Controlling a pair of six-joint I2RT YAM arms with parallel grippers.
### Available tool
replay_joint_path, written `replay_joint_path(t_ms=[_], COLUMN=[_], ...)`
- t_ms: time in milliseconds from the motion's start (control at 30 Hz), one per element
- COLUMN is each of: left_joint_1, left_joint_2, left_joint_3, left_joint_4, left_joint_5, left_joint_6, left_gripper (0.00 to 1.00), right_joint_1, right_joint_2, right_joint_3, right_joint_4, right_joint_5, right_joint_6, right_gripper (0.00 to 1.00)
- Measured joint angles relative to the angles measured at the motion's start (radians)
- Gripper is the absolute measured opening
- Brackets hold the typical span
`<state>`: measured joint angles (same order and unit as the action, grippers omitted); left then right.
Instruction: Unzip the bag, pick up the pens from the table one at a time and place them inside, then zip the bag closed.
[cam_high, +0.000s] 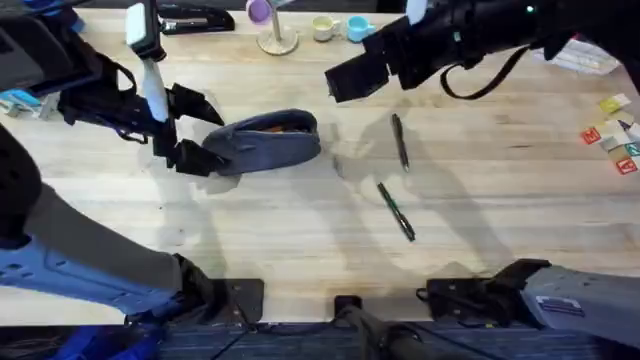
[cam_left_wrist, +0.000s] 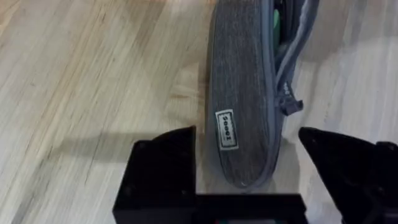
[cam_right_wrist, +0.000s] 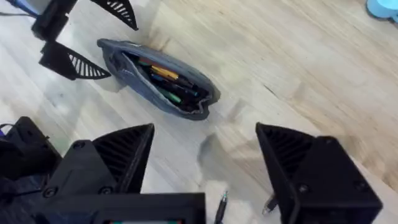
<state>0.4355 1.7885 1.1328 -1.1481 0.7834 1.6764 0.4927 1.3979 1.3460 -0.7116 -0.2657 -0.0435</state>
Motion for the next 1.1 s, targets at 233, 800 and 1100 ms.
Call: replay_joint_path(t_ms=[233, 800, 1100], left_joint_1=[0.0, 0.001, 0.001], left_joint_2=[0.0, -0.12, -0.24], left_joint_3=[0.023, 0.301, 0.32], left_joint_4=[-0.058, -0.452, -0.513], left_joint_5=[-0.01, -0.021, -0.074], left_joint_6=[0.0, 0.0, -0.069], left_gripper=[0.995, 0.995, 0.995], right_joint_1=[0.0, 0.013, 0.057], right_joint_2=[0.0, 0.032, 0.181], right_joint_3=[0.0, 0.117, 0.301], right_joint_4=[0.007, -0.142, -0.269], right_joint_5=[0.0, -0.102, -0.106], right_joint_6=[0.042, 0.003, -0.139], right_gripper=[0.996, 0.995, 0.995])
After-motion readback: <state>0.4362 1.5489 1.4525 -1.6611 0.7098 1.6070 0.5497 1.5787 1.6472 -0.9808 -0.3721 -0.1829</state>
